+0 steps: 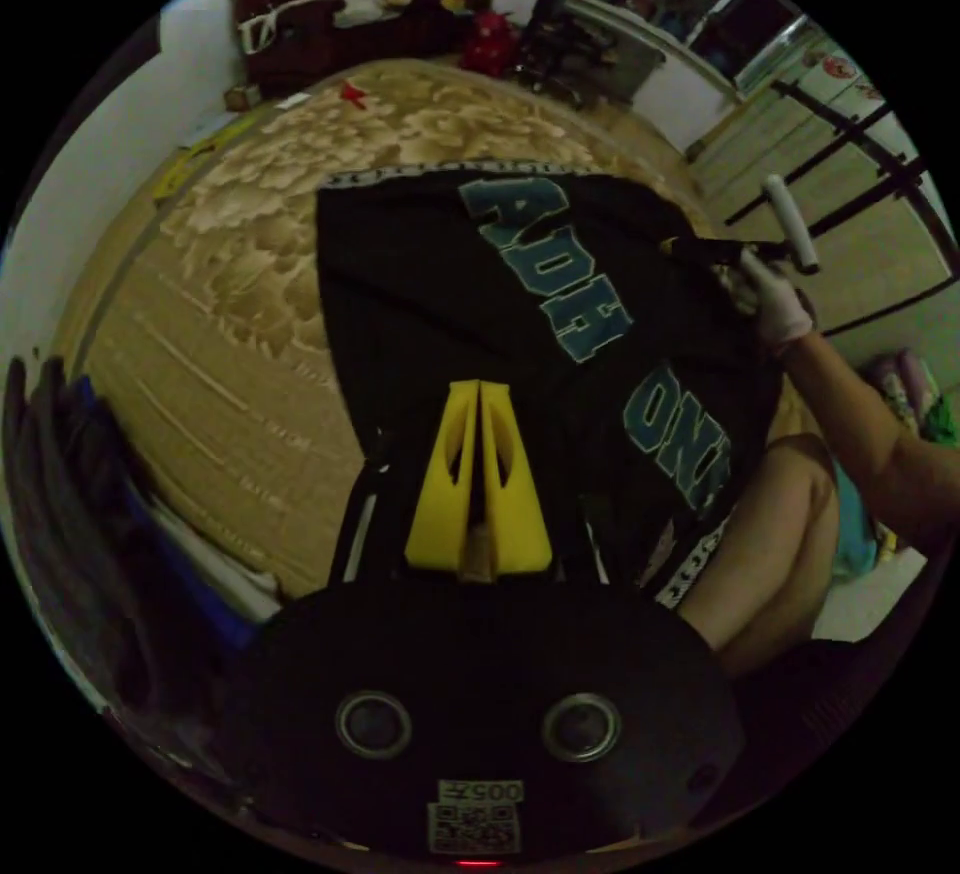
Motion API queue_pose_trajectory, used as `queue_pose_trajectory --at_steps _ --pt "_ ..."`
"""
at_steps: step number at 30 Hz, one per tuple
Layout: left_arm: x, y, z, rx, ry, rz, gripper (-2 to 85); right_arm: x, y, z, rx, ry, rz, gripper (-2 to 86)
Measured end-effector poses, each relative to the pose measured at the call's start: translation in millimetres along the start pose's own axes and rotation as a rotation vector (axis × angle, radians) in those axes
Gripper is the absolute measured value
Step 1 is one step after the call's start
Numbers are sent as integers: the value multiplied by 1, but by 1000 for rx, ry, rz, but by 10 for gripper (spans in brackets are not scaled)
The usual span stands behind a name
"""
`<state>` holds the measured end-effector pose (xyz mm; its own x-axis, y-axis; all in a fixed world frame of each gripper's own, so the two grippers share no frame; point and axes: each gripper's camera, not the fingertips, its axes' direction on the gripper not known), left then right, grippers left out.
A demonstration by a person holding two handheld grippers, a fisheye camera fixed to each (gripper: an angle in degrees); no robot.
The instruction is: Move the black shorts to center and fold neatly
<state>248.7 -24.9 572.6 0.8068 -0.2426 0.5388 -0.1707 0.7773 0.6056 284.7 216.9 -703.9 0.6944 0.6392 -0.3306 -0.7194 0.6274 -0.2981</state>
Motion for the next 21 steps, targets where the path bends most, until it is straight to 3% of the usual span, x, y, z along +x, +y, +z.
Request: queue_pose_trajectory --at_steps 6,9,12,15,17,21 --pt "-39 -33 -6 -20 -36 -67 -6 -5 -25 0 50 32 39 -10" --pt "-51 -38 -34 34 -110 -72 -3 -3 -37 -4 15 -140 34 -9" --pt "-65 -47 -69 159 -150 -51 5 5 -40 -38 160 -238 24 -6" --pt "-87 -75 -80 177 -146 -64 56 15 -55 -64 235 -136 0 12" --pt "-100 -95 -74 140 -109 -65 108 18 -77 -62 160 -3 -25 59" --pt "-109 -124 -48 11 2 -67 142 19 -100 -38 -15 65 -52 102"
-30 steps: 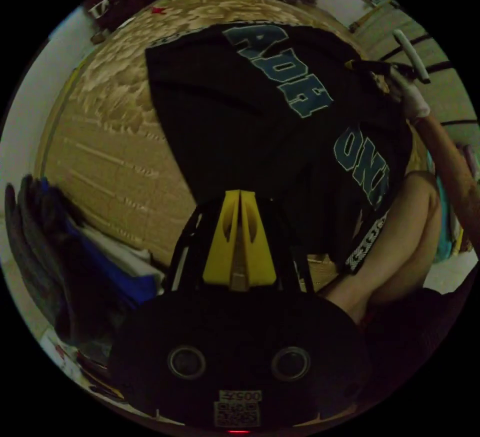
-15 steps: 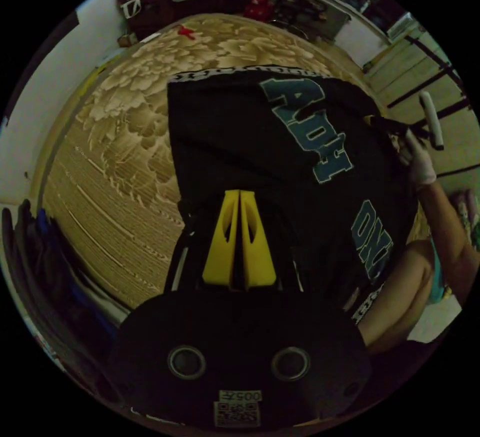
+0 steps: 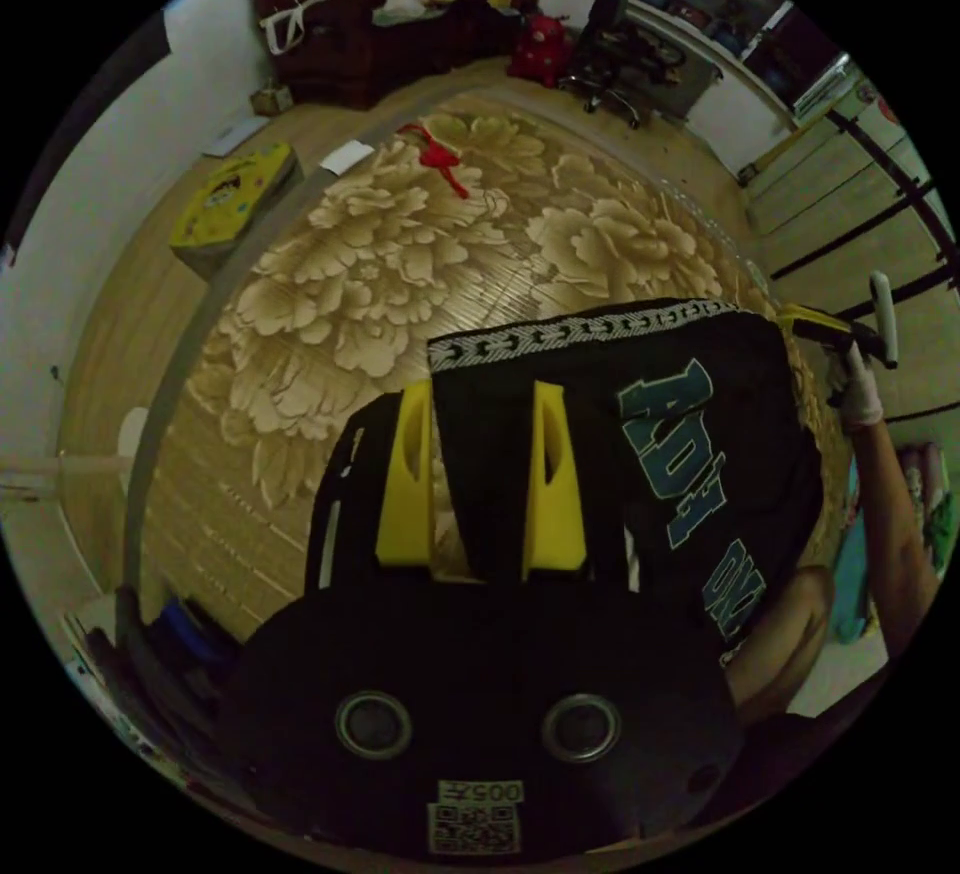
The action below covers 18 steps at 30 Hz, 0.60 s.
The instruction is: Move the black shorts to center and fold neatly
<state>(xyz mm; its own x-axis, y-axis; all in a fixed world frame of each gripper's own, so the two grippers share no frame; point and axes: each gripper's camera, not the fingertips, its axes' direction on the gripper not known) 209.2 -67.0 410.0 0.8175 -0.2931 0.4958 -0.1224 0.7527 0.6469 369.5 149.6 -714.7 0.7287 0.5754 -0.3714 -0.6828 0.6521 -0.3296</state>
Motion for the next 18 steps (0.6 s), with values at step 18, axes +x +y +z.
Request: queue_pose_trajectory --at_steps 18 --pt "10 30 -63 236 58 -61 -3 1 -12 -79 266 42 26 -13"
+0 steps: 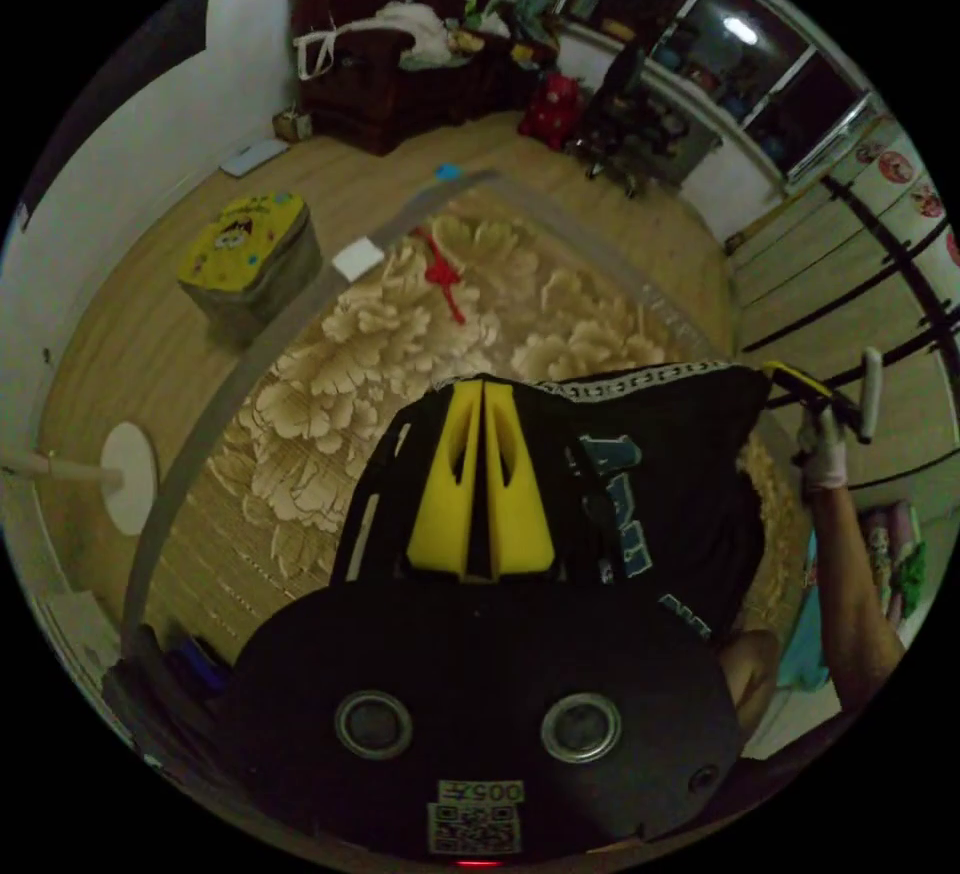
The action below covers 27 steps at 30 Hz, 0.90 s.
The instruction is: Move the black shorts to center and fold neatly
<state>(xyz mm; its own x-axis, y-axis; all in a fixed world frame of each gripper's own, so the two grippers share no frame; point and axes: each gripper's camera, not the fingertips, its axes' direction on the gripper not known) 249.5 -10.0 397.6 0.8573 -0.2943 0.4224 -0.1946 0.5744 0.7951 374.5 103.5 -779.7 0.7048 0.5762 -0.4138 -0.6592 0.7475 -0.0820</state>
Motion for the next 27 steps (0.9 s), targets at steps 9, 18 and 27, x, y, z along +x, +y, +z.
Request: queue_pose_trajectory --at_steps 9,18,27 --pt "71 163 -83 209 255 269 -3 46 81 -78 175 -121 47 -10" --pt "145 372 33 -260 345 150 -1 126 202 -60 -12 -73 319 -10" --pt "205 453 28 -73 387 135 0 159 235 -76 55 -80 420 -10"
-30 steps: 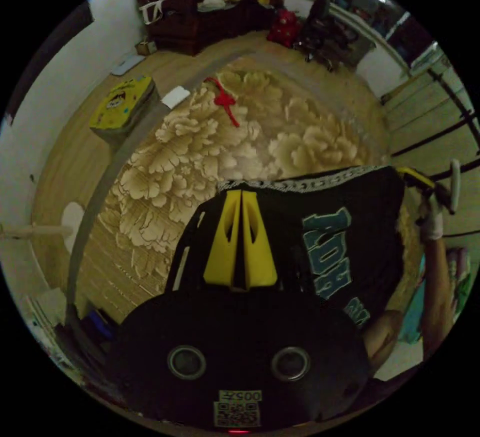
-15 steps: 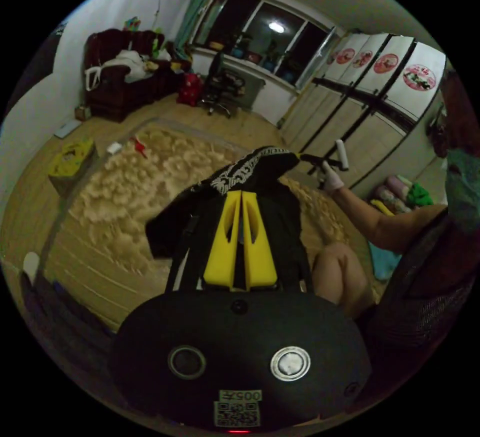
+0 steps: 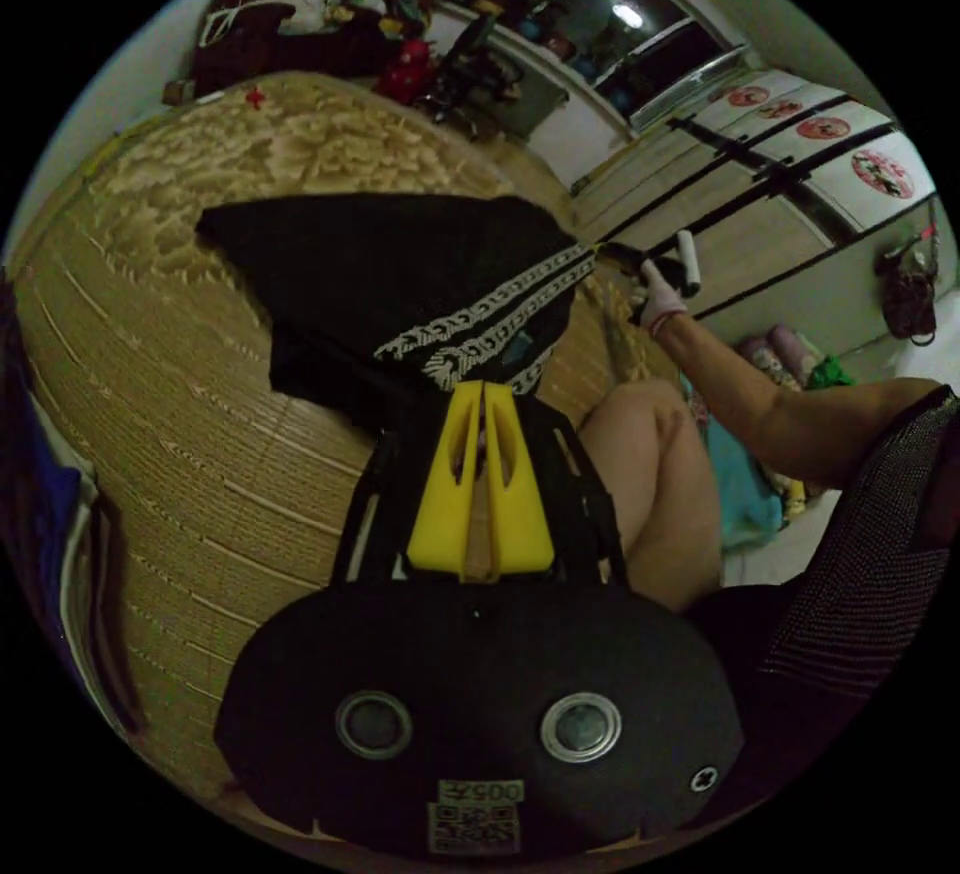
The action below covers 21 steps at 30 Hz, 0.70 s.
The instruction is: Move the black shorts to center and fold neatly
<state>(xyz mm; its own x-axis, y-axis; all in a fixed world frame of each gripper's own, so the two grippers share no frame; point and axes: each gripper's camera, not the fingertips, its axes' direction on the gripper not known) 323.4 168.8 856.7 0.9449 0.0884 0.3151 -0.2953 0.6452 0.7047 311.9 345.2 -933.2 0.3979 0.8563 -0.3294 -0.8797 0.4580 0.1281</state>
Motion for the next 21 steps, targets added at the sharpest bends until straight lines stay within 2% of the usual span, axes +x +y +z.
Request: queue_pose_trajectory --at_steps 2,6,10,14,17,21 --pt "13 15 18 -56 9 25 2 8 1 -1 2 43 7 -10" --pt "29 61 75 -250 -113 36 9 25 6 7 -29 57 30 -9" --pt "50 85 86 -246 -189 84 28 35 15 6 -38 27 20 -5" --pt "87 108 90 -166 -388 251 127 46 28 4 -82 -9 18 26" --pt "98 118 123 -250 -415 351 176 52 37 13 -127 -48 10 62" --pt "108 131 174 -350 -483 437 165 61 43 26 -151 -78 45 89"
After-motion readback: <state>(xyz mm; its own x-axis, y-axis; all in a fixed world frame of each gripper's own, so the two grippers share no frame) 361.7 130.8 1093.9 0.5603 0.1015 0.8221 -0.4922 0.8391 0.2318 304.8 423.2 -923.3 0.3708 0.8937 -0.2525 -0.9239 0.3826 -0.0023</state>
